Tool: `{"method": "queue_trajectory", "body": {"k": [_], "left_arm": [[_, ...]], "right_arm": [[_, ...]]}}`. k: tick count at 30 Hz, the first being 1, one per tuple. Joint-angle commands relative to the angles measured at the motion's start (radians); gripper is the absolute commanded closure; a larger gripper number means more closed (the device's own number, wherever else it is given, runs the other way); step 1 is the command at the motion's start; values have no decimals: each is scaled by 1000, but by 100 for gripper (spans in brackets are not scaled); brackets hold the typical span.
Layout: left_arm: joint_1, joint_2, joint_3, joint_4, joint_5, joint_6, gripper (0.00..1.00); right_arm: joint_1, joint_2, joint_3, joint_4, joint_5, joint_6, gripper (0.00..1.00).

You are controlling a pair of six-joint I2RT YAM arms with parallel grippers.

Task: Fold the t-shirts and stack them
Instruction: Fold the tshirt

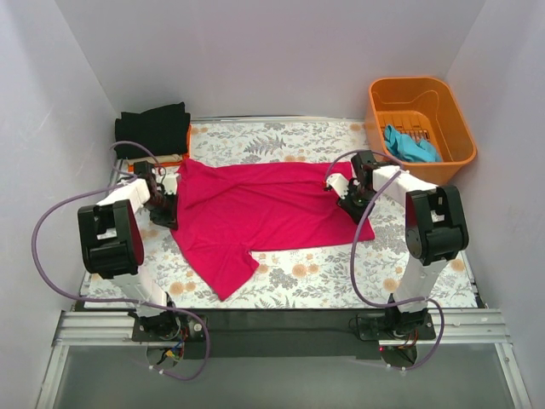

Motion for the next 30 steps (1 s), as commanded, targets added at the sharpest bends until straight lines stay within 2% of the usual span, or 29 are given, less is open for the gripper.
{"method": "queue_trajectory", "body": {"k": [1, 4, 5, 7, 11, 14, 15, 17, 19, 20, 24, 27, 30], "left_arm": [[65, -35, -27, 35, -104, 59, 89], [98, -18, 5, 29, -90, 91, 89], [100, -1, 19, 23, -70, 97, 89], [100, 19, 100, -35, 6, 107, 80], [79, 13, 245, -169, 273, 163, 64], [68, -73, 284, -268, 380, 298, 60], [63, -131, 284, -342, 443, 405, 60], [19, -193, 249, -408, 471, 505, 60], [-54, -295, 196, -463, 404, 583, 62], [-149, -337, 154, -476, 373, 597, 63], [-387, -498, -65, -479, 234, 595, 64], [-438, -512, -130, -464, 201, 570, 63], [-480, -514, -197, -364, 120, 498, 63]], "right_arm": [[4, -26, -55, -26, -5, 6, 70], [10, -55, -74, -37, -24, 11, 64], [13, -61, -74, -40, -31, 15, 59], [16, -75, -54, -43, -60, 31, 56], [16, -133, 12, -66, -116, 34, 55], [16, -196, 44, -101, -164, 0, 55], [17, -211, 43, -109, -167, -15, 54], [16, -254, 14, -125, -147, -59, 54], [16, -285, -44, -132, -106, -89, 55], [16, -296, -65, -135, -92, -101, 55], [18, -342, -190, -112, -34, -168, 56], [18, -340, -227, -75, -12, -161, 55], [19, -305, -238, -32, -3, -135, 56]]}}
